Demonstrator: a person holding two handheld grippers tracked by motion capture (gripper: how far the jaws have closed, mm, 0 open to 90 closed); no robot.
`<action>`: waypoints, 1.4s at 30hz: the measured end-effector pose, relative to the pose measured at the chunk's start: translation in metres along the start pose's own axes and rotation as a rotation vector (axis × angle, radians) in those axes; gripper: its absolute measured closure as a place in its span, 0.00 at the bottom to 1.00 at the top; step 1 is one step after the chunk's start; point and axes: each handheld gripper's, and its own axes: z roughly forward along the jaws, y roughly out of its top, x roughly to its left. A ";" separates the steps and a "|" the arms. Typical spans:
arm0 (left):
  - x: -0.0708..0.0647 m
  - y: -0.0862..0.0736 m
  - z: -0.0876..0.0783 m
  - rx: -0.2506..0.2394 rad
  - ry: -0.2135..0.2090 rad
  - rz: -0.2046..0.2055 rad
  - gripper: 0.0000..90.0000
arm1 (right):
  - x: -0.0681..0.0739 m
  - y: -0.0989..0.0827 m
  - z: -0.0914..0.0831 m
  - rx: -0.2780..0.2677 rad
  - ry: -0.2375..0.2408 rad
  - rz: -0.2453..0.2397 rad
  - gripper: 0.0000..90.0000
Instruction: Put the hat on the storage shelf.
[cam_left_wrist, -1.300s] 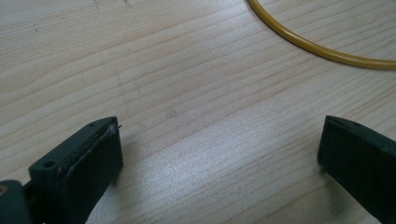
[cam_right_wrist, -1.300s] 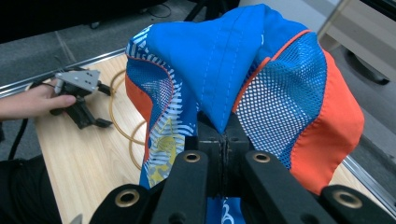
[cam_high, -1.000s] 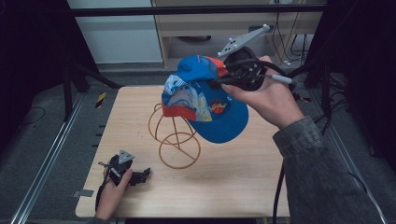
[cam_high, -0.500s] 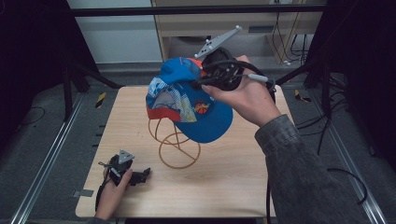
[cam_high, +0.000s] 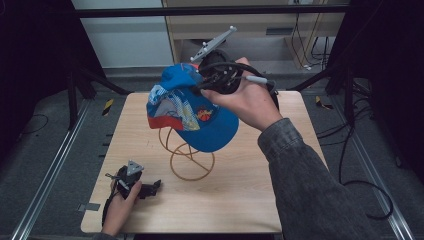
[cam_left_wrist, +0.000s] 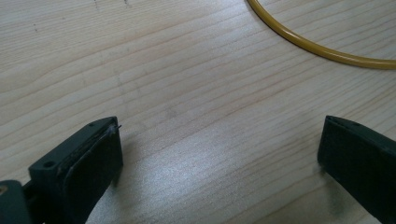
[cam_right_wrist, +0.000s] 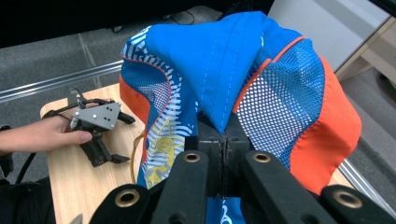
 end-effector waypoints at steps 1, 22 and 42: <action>0.000 0.000 0.000 0.000 0.000 0.000 0.00 | 0.000 0.000 0.002 0.001 0.001 0.001 1.00; 0.000 0.000 0.000 -0.001 0.001 0.000 0.00 | 0.002 0.007 0.045 0.051 0.046 0.024 1.00; 0.000 0.000 0.000 0.004 -0.002 0.004 0.00 | -0.011 -0.012 0.080 0.127 0.058 0.077 0.99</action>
